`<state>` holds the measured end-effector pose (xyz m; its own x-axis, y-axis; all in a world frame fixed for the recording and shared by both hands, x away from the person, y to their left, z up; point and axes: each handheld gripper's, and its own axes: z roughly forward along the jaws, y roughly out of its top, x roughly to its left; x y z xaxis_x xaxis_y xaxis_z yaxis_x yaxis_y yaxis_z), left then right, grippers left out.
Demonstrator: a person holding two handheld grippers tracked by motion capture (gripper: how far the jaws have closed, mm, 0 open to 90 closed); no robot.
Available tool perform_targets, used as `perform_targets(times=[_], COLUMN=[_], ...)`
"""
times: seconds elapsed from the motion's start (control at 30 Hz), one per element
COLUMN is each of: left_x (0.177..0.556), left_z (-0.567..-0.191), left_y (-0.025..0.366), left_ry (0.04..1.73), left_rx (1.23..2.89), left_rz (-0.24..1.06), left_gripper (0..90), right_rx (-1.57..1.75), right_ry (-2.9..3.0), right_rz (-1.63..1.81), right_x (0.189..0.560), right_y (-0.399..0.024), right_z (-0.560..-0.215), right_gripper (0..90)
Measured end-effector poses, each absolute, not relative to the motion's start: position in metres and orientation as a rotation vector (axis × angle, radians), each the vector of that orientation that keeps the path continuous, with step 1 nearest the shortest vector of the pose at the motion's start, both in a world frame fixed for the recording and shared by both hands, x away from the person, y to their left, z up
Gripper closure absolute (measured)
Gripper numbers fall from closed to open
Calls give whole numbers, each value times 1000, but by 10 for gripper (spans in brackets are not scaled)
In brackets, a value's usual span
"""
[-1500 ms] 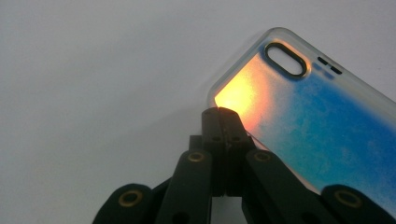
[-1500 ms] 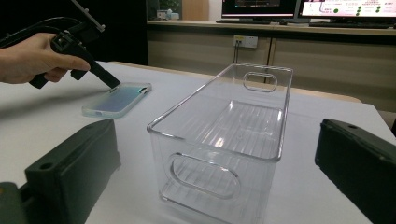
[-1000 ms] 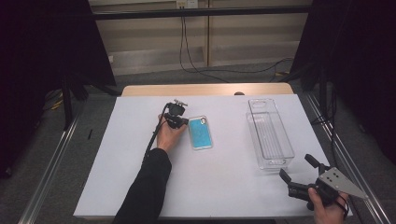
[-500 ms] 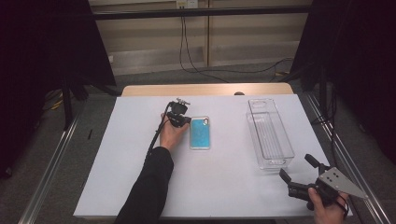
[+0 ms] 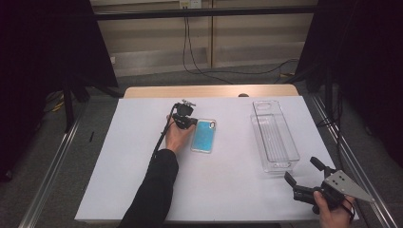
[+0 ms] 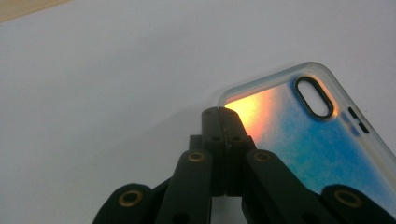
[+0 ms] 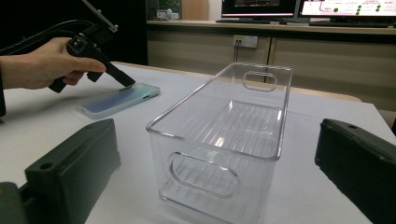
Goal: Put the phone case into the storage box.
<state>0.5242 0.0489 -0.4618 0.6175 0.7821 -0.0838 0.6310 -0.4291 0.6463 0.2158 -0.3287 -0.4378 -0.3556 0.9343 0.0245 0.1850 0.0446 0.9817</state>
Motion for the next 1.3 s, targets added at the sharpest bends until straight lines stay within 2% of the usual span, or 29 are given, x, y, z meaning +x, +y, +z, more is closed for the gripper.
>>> perform_targets(times=[0.3, 0.57, 0.77, 0.83, 0.93, 1.1, 1.17, 1.23, 1.3], left_x=[526, 526, 522, 522, 520, 517, 516, 515, 514], left_z=[-461, -463, -455, -451, -448, -444, -442, -439, -434], left_y=[42, 45, 50, 55, 64, 77, 82, 85, 88], left_ry=[1075, 1091, 1089, 1108, 1128, 1135, 1132, 1132, 1126], left_rx=[2218, 2184, 2167, 2130, 2086, 2036, 2031, 2018, 2008], left_rz=[331, 302, 352, 351, 390, 374, 403, 441, 440], left_gripper=[900, 900, 897, 800, 755, 570, 525, 408, 379], right_rx=[1150, 1153, 1150, 1146, 1145, 1145, 1147, 1147, 1147], right_ry=[1630, 1627, 1625, 1623, 1622, 1622, 1621, 1620, 1625], right_rz=[1370, 1371, 1372, 1369, 1373, 1375, 1375, 1375, 1372], right_x=[216, 215, 215, 215, 215, 215, 215, 215, 215], right_y=[-328, -329, -329, -329, -330, -329, -329, -329, -329], right_z=[-438, -438, -437, -437, -437, -437, -437, -437, -437], right_gripper=[0, 0, 0, 0, 0, 0, 0, 0, 0])
